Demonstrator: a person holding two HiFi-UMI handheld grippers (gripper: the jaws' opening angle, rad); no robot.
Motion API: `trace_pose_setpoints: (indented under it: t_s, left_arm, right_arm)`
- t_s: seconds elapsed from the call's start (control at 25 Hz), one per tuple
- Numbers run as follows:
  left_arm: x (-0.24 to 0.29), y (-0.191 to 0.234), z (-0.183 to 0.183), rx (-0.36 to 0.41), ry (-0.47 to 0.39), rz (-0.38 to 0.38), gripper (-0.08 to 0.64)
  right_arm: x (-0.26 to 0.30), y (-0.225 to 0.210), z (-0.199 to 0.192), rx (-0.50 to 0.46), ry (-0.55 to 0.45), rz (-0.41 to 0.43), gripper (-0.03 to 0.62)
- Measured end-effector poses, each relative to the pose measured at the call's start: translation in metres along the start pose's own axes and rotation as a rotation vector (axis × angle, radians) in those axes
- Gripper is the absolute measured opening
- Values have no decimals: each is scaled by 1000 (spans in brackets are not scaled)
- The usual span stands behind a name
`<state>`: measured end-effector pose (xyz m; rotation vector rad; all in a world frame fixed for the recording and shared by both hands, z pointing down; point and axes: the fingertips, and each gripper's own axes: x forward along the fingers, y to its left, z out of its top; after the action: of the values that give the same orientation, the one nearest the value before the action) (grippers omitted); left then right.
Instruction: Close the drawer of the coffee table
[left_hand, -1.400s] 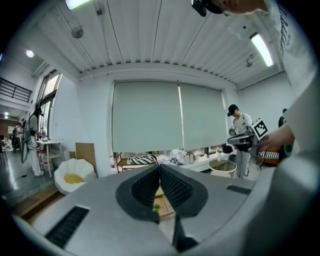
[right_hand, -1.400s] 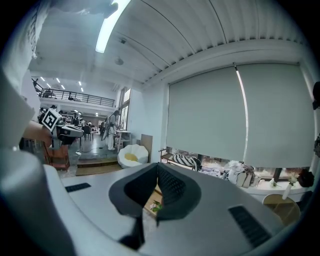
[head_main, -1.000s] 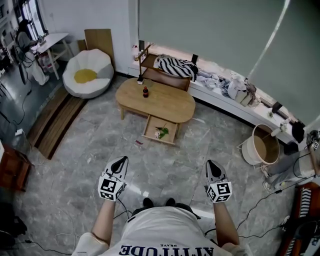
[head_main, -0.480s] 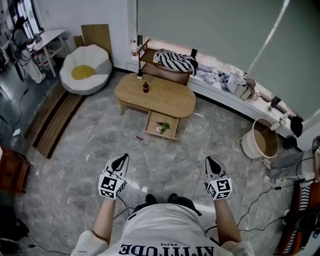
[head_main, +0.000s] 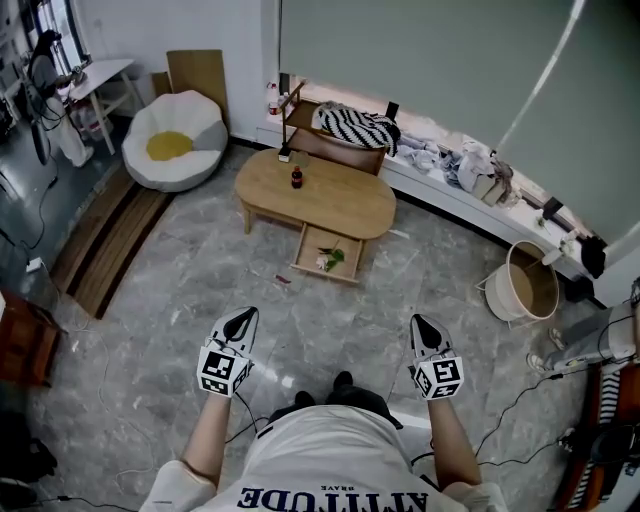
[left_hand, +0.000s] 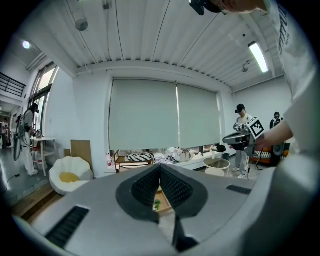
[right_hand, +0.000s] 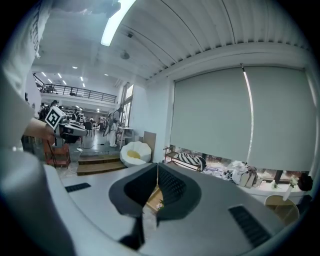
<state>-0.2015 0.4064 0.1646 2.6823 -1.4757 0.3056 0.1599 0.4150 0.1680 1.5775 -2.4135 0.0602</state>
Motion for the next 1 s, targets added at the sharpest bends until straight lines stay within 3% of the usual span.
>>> trace_pose_setpoints:
  t_s: [0.48, 1.0]
  left_arm:
    - [11, 18, -7, -16, 20, 30, 20]
    - [62, 41, 4, -14, 34, 55, 20]
  right_arm:
    - [29, -2, 1, 6, 9, 25, 20]
    - [90, -30, 1, 34, 23, 60, 20]
